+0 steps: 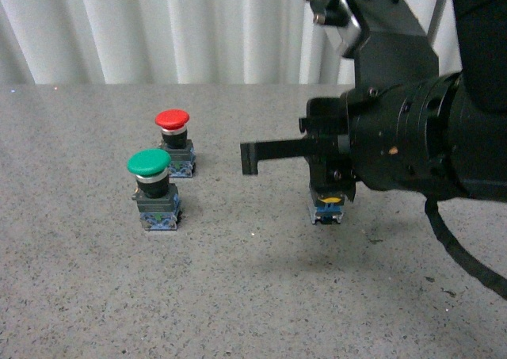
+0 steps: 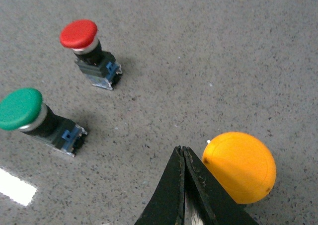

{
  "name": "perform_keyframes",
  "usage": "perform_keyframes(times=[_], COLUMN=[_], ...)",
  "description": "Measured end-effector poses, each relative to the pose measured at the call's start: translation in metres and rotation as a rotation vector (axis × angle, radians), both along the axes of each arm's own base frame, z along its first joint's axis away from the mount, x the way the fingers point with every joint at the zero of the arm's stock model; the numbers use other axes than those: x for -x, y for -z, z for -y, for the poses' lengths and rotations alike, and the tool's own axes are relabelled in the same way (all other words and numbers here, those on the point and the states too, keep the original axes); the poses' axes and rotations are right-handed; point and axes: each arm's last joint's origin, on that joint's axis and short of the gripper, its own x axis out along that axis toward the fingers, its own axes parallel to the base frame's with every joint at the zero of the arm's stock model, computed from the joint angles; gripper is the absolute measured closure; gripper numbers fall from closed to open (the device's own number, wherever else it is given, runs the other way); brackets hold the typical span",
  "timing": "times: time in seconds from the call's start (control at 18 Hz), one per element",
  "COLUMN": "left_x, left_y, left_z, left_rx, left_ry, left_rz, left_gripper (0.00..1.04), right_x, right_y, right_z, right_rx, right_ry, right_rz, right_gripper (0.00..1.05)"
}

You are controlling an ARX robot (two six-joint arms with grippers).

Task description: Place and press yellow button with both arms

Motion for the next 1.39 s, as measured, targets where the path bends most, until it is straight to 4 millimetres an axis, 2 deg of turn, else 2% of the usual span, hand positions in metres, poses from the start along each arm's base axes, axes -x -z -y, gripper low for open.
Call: perform_keyframes(times=[0.17, 0.61, 1.39], left_x=[0.000, 0.000, 0.000], left_y=[0.000, 0.000, 0.000], left_z=[0.000, 0.000, 0.000], left_rx=[0.000, 0.000, 0.000], left_ry=[0.000, 0.000, 0.000], left_rz=[0.001, 0.001, 0.001], left_gripper=[0.07, 0.07, 0.07], right_x=[-0.002, -0.008, -0.001], right_y=[-0.023, -0.009, 0.011], right_z=[-0.001, 0.001, 0.002], right_rx=[-0.042, -0.018, 0.008], right_ry=[-0.007, 0.014, 0.019], right_rz=[0.058, 0.026, -0.043], right_gripper=[1.03, 1.03, 1.03])
